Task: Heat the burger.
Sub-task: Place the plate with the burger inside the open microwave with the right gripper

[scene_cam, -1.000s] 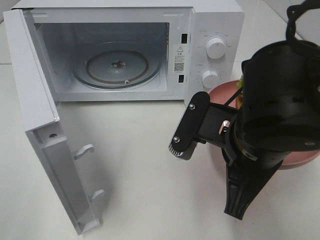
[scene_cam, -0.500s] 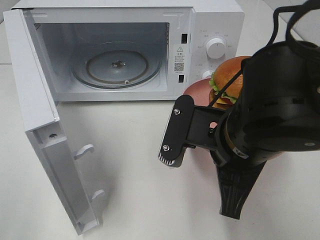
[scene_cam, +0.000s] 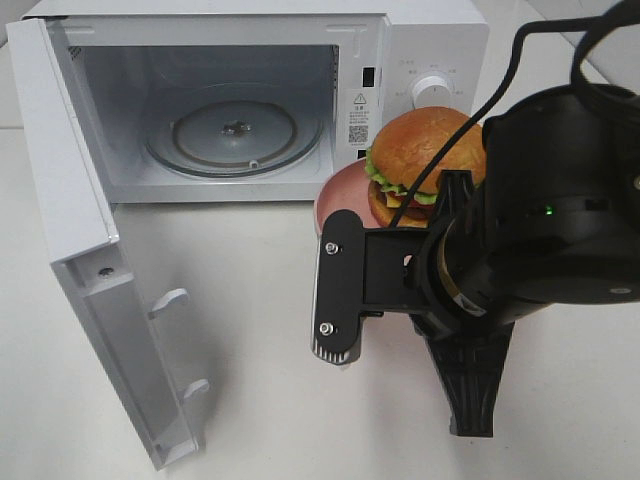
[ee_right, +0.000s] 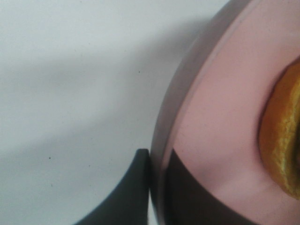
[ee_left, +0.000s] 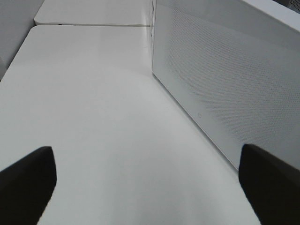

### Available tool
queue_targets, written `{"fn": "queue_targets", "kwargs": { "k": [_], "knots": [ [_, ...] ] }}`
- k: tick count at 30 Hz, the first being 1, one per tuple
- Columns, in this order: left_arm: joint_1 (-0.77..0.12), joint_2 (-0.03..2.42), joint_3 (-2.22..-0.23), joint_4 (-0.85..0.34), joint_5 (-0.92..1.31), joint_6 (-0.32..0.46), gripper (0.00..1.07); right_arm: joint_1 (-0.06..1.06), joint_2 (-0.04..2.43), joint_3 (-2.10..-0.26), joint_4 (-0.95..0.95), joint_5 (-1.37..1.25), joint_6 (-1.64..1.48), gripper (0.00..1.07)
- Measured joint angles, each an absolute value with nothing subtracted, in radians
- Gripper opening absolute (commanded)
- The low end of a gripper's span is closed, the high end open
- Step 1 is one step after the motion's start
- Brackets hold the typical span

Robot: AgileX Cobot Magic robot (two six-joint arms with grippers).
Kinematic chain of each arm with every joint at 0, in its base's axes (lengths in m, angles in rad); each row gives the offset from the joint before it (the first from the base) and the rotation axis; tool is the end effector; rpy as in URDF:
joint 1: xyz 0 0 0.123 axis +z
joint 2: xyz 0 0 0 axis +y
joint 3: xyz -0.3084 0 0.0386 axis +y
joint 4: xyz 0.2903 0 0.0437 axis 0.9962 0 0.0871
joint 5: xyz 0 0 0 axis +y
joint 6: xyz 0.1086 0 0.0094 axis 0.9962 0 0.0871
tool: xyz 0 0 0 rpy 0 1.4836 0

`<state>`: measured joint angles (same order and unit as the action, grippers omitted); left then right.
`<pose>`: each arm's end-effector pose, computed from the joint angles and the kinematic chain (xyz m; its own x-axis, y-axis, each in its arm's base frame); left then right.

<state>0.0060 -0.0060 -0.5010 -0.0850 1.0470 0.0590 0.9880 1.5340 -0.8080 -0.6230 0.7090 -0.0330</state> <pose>0.0218 -0.0079 0.2914 -0.4350 0.0138 -0.9003 0.0673 0.9976 -0.0173 0.2026 0.2321 0.1770 -0.0914 -0.9916 -0.0912 -0.8730 0.1239 -0.4717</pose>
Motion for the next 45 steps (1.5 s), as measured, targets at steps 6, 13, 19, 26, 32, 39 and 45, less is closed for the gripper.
{"fn": "queue_targets", "kwargs": {
  "k": [6,13,19,26,32,39,45],
  "knots": [
    [0.006,-0.006,-0.501,-0.085,1.047,0.059,0.98,0.988,1.534,-0.808,-0.631,0.648,-0.156,0.01],
    [0.006,-0.006,-0.501,-0.085,1.047,0.059,0.98,0.988,1.534,-0.807,-0.634,0.609,-0.238,0.01],
    [0.006,-0.006,-0.501,-0.085,1.047,0.059,0.98,0.988,1.534,-0.807,-0.638,0.57,-0.31,0.0],
    [0.006,-0.006,-0.501,-0.085,1.047,0.059,0.98,0.988,1.534,-0.806,-0.64,0.512,-0.355,0.0],
    [0.006,-0.006,-0.501,-0.085,1.047,0.059,0.98,0.984,1.534,-0.805,-0.639,0.455,-0.419,0.0],
    [0.006,-0.006,-0.501,-0.085,1.047,0.059,0.98,0.935,1.534,-0.805,-0.59,0.401,-0.537,0.0],
    [0.006,-0.006,-0.501,-0.085,1.047,0.059,0.98,0.88,1.534,-0.805,-0.459,0.367,-0.733,0.0]
  ]
}}
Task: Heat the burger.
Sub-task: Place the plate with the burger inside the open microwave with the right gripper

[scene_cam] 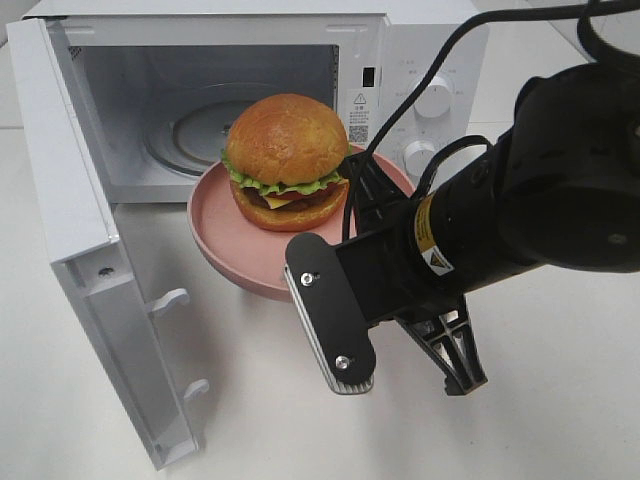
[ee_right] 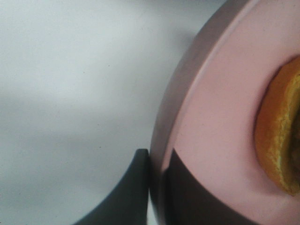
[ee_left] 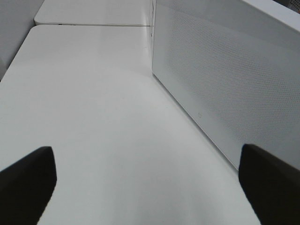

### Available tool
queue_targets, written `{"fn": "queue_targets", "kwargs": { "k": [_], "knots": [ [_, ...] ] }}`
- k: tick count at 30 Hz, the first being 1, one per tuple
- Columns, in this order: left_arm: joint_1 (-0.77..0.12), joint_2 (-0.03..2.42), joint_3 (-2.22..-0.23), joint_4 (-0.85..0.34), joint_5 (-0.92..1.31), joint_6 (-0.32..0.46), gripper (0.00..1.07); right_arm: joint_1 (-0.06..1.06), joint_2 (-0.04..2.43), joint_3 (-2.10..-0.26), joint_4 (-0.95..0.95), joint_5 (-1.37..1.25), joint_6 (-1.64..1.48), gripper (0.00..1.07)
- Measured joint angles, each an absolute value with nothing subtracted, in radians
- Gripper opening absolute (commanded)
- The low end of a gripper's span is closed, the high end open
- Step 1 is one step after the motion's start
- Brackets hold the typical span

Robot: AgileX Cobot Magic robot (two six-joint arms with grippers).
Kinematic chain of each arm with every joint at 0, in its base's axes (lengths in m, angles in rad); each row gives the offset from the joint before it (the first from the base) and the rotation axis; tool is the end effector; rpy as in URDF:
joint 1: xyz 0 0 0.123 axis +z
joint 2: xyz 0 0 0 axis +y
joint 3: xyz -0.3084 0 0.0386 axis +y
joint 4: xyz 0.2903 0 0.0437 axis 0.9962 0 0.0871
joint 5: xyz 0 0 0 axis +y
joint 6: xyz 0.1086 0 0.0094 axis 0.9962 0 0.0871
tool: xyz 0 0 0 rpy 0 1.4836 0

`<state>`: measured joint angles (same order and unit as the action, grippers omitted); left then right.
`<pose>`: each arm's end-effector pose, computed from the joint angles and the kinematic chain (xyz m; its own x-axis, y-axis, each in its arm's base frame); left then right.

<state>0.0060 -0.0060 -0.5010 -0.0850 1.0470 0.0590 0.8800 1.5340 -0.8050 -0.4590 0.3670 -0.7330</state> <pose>0.0218 -0.0079 0.2914 -0.4350 0.0138 -0.9003 0.0673 0.9976 -0.0173 0.2257 0.2458 0.1828 0.4390 -0.8928 -0.1010 -0.7619 -0.3103 -0.5685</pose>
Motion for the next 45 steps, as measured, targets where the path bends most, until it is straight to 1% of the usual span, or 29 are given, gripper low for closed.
{"fn": "queue_targets", "kwargs": {
  "k": [1,3,6,8,9,11,14,16,17,19,23,35,45],
  "knots": [
    [0.006,-0.006,-0.501,-0.085,1.047,0.059,0.98,0.88,1.534,-0.805,-0.459,0.367,-0.733,0.0],
    [0.006,-0.006,-0.501,-0.085,1.047,0.059,0.98,0.848,1.534,-0.8,-0.347,0.349,-0.886,0.0],
    [0.006,-0.006,-0.501,-0.085,1.047,0.059,0.98,0.841,1.534,-0.799,-0.319,0.349,-0.927,0.0],
    [0.006,-0.006,-0.501,-0.085,1.047,0.059,0.98,0.82,1.534,-0.799,-0.241,0.349,-1.036,0.0],
    [0.006,-0.006,-0.501,-0.085,1.047,0.059,0.98,0.82,1.534,-0.799,-0.241,0.349,-1.036,0.0],
    [0.006,-0.006,-0.501,-0.085,1.047,0.059,0.98,0.791,1.534,-0.799,-0.141,0.349,-1.159,0.0],
    [0.006,-0.006,-0.501,-0.085,1.047,0.059,0.98,0.782,1.534,-0.799,-0.116,0.349,-1.189,0.0],
    [0.006,-0.006,-0.501,-0.085,1.047,0.059,0.98,0.758,1.534,-0.799,-0.031,0.349,-1.29,0.0],
    [0.006,-0.006,-0.501,-0.085,1.047,0.059,0.98,0.758,1.534,-0.799,-0.031,0.349,-1.29,0.0],
    [0.006,-0.006,-0.501,-0.085,1.047,0.059,0.98,0.742,1.534,-0.799,0.034,0.349,-1.359,0.0],
    [0.006,-0.006,-0.501,-0.085,1.047,0.059,0.98,0.737,1.534,-0.799,0.068,0.349,-1.406,0.0],
    [0.006,-0.006,-0.501,-0.085,1.047,0.059,0.98,0.737,1.557,-0.801,0.068,0.349,-1.416,0.0],
    [0.006,-0.006,-0.501,-0.085,1.047,0.059,0.98,0.737,1.642,-0.886,-0.016,0.355,-1.327,0.0]
  ]
}}
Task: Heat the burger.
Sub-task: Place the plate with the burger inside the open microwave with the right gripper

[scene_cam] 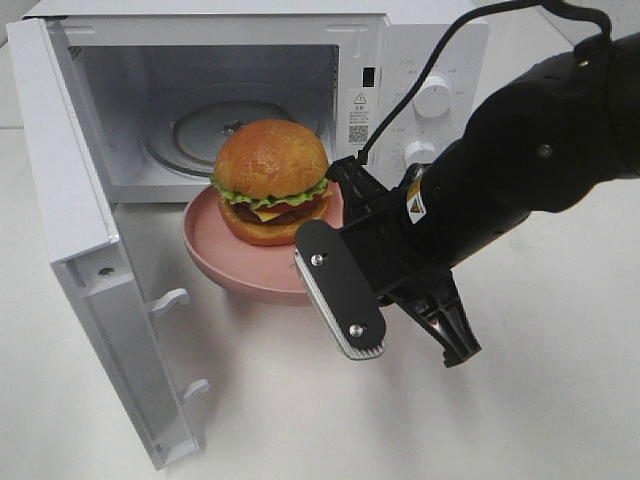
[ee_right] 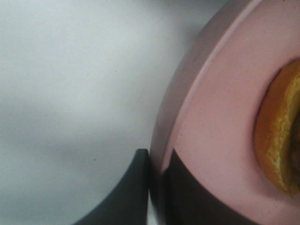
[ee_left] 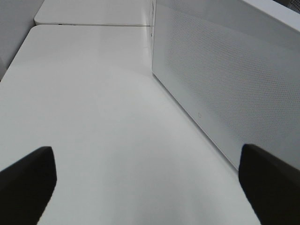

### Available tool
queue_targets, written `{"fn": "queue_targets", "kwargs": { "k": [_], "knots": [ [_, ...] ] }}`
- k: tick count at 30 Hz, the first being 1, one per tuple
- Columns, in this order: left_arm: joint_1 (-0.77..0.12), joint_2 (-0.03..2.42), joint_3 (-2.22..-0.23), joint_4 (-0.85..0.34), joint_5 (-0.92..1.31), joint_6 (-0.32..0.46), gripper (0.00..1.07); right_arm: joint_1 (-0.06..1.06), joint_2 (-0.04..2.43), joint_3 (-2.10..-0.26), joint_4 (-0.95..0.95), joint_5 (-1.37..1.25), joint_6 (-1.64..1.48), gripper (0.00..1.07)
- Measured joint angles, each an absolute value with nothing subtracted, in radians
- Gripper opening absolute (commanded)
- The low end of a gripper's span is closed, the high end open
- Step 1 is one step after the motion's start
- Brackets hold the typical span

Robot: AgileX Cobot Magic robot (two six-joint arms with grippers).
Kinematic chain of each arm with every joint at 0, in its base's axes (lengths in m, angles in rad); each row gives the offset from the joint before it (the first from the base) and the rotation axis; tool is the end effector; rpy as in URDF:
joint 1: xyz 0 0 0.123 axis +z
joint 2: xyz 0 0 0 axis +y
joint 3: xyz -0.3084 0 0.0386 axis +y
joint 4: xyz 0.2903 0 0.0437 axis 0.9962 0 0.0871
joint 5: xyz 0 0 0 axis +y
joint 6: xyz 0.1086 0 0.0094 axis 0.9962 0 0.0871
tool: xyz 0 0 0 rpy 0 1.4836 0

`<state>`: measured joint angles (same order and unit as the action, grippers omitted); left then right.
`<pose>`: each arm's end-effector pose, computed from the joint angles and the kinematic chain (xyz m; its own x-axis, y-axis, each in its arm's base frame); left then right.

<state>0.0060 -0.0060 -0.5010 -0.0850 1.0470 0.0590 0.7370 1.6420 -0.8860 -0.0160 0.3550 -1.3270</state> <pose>0.0218 -0.0079 0.2914 -0.4350 0.0138 -0.9003 0.0673 0.9976 -0.0173 0.2657 0.2403 0.1674 0.5090 -0.8533 -0.1133 -0.7679 -0.3906 -0.5077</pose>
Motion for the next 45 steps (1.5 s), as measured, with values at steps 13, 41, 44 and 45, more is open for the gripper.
{"fn": "queue_targets", "kwargs": {
  "k": [13,41,44,45],
  "knots": [
    [0.006,-0.006,-0.501,-0.085,1.047,0.059,0.98,0.737,1.741,-0.992,-0.022,0.354,-1.318,0.0],
    [0.006,-0.006,-0.501,-0.085,1.047,0.059,0.98,0.737,1.987,-1.323,-0.152,0.451,-1.21,0.0],
    [0.006,-0.006,-0.501,-0.085,1.047,0.059,0.98,0.737,2.004,-1.352,-0.165,0.459,-1.193,0.0],
    [0.006,-0.006,-0.501,-0.085,1.047,0.059,0.98,0.737,2.004,-1.352,-0.165,0.459,-1.193,0.0]
  ]
}}
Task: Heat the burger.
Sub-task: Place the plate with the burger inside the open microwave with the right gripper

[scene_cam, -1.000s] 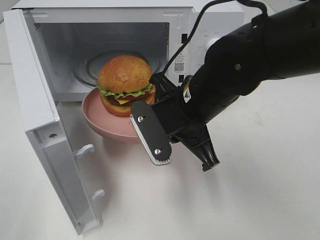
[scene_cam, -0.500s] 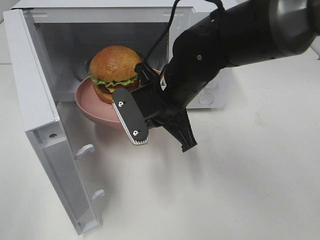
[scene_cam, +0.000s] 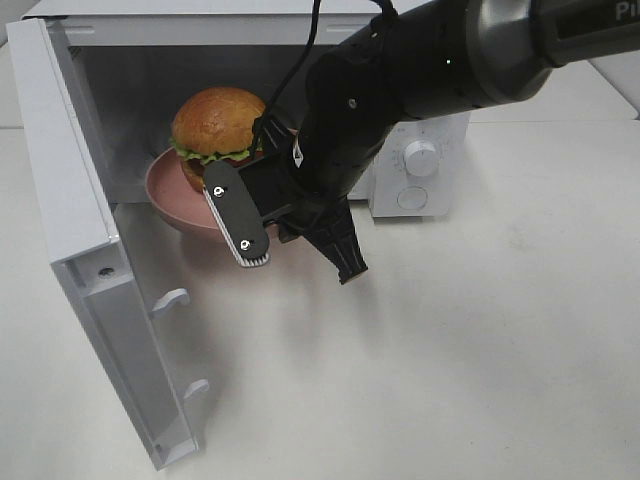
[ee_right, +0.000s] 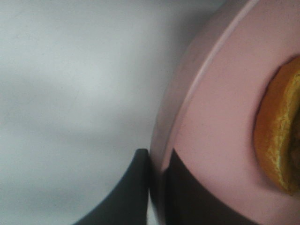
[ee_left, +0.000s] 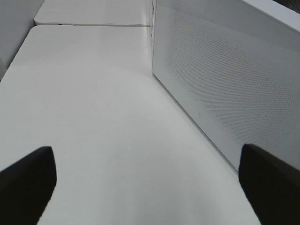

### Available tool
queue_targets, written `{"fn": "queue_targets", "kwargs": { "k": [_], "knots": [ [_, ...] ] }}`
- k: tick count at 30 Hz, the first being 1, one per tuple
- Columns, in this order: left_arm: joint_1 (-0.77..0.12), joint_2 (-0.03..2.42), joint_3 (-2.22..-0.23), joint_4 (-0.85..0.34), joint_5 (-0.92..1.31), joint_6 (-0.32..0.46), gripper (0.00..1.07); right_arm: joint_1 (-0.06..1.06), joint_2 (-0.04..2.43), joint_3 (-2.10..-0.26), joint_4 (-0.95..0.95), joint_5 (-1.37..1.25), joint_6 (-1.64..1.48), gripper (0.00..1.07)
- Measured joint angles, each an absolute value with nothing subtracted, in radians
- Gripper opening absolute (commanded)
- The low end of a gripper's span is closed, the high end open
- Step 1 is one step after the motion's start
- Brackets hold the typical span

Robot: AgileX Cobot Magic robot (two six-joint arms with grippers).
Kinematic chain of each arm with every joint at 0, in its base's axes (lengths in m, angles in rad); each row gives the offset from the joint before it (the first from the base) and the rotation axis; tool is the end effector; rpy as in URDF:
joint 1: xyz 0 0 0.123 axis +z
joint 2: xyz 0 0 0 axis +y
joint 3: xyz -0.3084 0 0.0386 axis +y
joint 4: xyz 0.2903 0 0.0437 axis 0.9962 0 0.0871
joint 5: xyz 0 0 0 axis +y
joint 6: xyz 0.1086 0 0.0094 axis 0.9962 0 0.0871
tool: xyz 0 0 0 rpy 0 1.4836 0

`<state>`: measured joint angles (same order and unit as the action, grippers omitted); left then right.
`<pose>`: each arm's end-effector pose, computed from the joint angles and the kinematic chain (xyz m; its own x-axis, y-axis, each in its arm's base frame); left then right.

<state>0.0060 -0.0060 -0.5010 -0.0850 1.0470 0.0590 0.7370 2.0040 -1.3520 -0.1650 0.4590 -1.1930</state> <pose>0.0218 -0.0079 0.2914 -0.4350 0.0138 -0.9003 0.0673 0.9976 -0.0173 0.3598 0.3159 0.1527 0.4817 -0.8743 -0.0591 -0.7599 -0.3832 -0.5251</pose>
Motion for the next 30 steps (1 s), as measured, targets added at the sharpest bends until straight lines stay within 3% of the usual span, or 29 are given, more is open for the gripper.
{"fn": "queue_targets", "kwargs": {
  "k": [30],
  "knots": [
    [0.006,-0.006,-0.501,-0.085,1.047,0.059,0.98,0.705,2.135,-1.564,-0.196,0.486,-1.143,0.0]
  ]
}}
